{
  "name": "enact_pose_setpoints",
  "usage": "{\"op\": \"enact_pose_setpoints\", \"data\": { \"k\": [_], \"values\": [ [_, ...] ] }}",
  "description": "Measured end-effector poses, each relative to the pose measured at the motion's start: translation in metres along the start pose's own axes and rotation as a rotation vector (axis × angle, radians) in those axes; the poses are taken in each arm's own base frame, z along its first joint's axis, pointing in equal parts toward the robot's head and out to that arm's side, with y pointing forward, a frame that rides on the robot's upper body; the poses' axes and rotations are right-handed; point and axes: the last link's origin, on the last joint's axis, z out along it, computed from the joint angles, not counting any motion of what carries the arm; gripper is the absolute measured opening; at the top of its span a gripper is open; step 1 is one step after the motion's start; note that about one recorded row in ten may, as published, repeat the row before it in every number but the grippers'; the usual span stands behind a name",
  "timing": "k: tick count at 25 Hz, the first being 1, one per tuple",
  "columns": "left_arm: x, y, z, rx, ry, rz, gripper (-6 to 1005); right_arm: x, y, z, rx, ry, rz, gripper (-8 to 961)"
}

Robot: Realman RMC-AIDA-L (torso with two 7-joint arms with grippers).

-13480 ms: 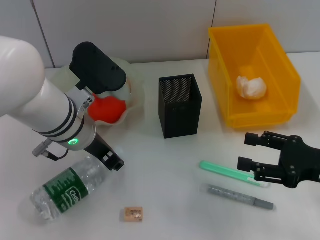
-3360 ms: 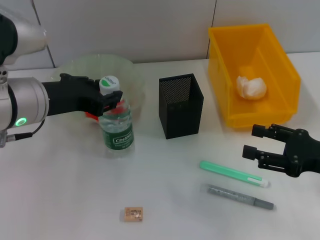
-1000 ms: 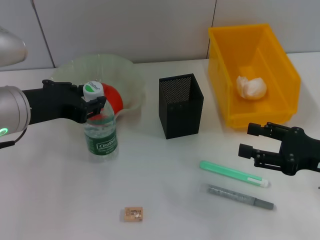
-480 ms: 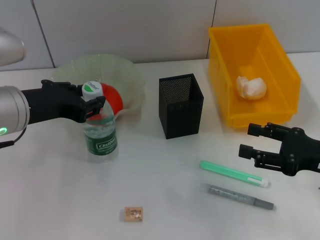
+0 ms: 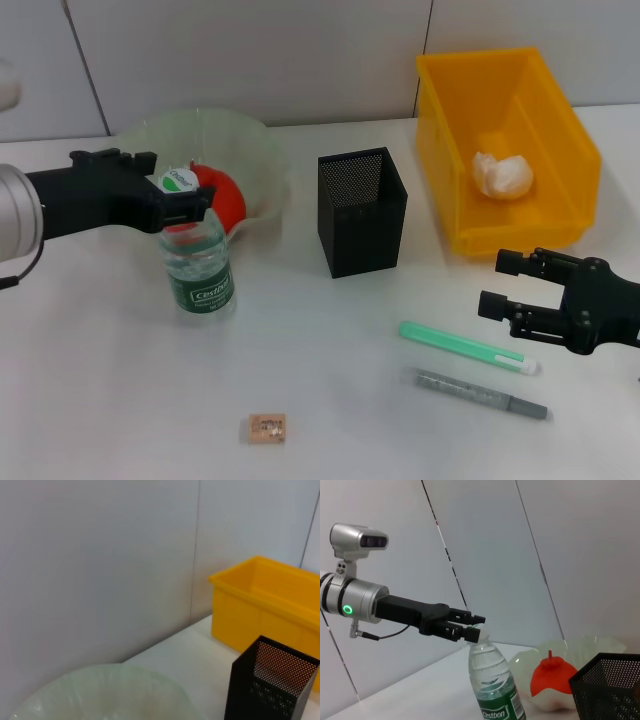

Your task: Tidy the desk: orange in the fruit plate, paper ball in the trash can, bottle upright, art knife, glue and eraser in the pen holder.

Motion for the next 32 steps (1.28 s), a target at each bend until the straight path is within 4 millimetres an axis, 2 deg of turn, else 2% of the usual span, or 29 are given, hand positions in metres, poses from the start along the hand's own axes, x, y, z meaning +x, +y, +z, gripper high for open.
{"op": "enact_pose_setpoints", "data": {
  "k": [3, 11, 13, 18, 20, 23, 32],
  "values": [
    [0.0, -0.001, -0.002, 0.003, 0.006, 0.001, 808, 0.0, 0.0, 0.0, 0.0, 0.0, 0.0, 757],
    [0.008, 0.002, -0.004, -0.026, 0.064, 0.004, 805, 0.0, 0.0, 0.0, 0.0, 0.002, 0.0, 757],
    [0.019, 0.008, -0.005, -0.066, 0.127, 0.003, 805, 0.001, 0.0, 0.0, 0.002, 0.006, 0.001, 757],
    [0.027, 0.012, -0.004, -0.094, 0.161, 0.009, 805, 0.002, -0.001, -0.001, 0.008, 0.009, 0.001, 757],
    [0.037, 0.02, -0.006, -0.153, 0.234, 0.026, 803, 0.003, -0.001, -0.002, 0.018, 0.007, 0.003, 757],
    [0.041, 0.029, -0.008, -0.208, 0.288, 0.064, 801, 0.005, -0.004, -0.005, 0.045, 0.01, 0.012, 756],
    [0.026, 0.044, -0.006, -0.371, 0.382, 0.139, 797, 0.017, -0.014, -0.021, 0.147, 0.072, 0.06, 756]
  ]
}}
